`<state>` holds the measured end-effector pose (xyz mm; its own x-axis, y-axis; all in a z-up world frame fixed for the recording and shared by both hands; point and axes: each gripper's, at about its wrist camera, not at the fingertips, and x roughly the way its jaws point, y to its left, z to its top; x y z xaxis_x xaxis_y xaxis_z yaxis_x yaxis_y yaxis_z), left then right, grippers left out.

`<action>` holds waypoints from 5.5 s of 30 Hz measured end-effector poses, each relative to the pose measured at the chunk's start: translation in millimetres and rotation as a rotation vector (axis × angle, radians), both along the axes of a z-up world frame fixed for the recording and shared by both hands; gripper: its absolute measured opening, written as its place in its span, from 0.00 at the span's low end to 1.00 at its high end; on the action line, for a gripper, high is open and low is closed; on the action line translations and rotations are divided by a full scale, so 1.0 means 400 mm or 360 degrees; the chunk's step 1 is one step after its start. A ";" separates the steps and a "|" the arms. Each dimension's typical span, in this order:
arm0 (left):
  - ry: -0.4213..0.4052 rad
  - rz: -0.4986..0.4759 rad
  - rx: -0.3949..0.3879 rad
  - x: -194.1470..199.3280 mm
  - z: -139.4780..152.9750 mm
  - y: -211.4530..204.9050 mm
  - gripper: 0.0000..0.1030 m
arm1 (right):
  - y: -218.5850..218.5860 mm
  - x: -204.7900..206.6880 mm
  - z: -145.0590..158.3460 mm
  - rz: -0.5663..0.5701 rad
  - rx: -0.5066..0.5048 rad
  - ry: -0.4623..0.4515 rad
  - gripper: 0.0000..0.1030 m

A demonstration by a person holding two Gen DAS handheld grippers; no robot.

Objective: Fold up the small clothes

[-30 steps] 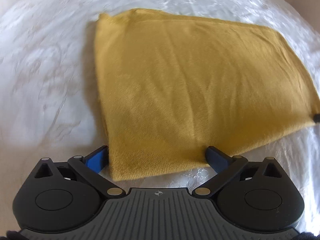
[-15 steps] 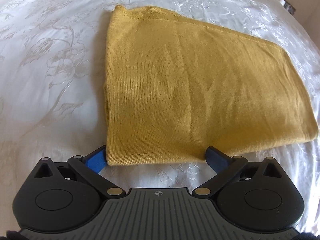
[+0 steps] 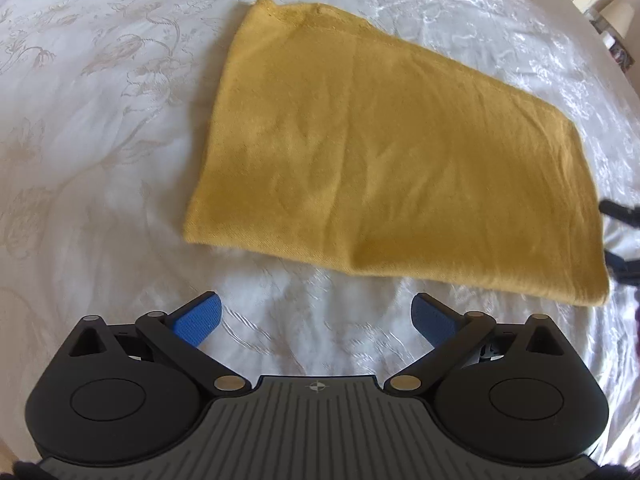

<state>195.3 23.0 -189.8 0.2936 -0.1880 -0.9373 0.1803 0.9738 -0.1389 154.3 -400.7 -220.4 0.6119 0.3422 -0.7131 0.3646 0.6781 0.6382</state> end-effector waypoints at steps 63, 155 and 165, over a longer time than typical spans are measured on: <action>-0.0102 0.0055 -0.0370 0.302 0.066 0.319 1.00 | 0.717 0.422 0.129 0.0615 -0.0004 -0.0040 0.27; -0.0258 -0.0402 -0.0131 0.408 0.013 0.091 0.96 | 0.659 0.360 0.175 0.0962 -0.0622 -0.0311 0.95; -0.0157 -0.0370 -0.0165 0.421 -0.030 0.126 1.00 | 0.502 0.414 0.093 0.0608 -0.0551 -0.0021 0.95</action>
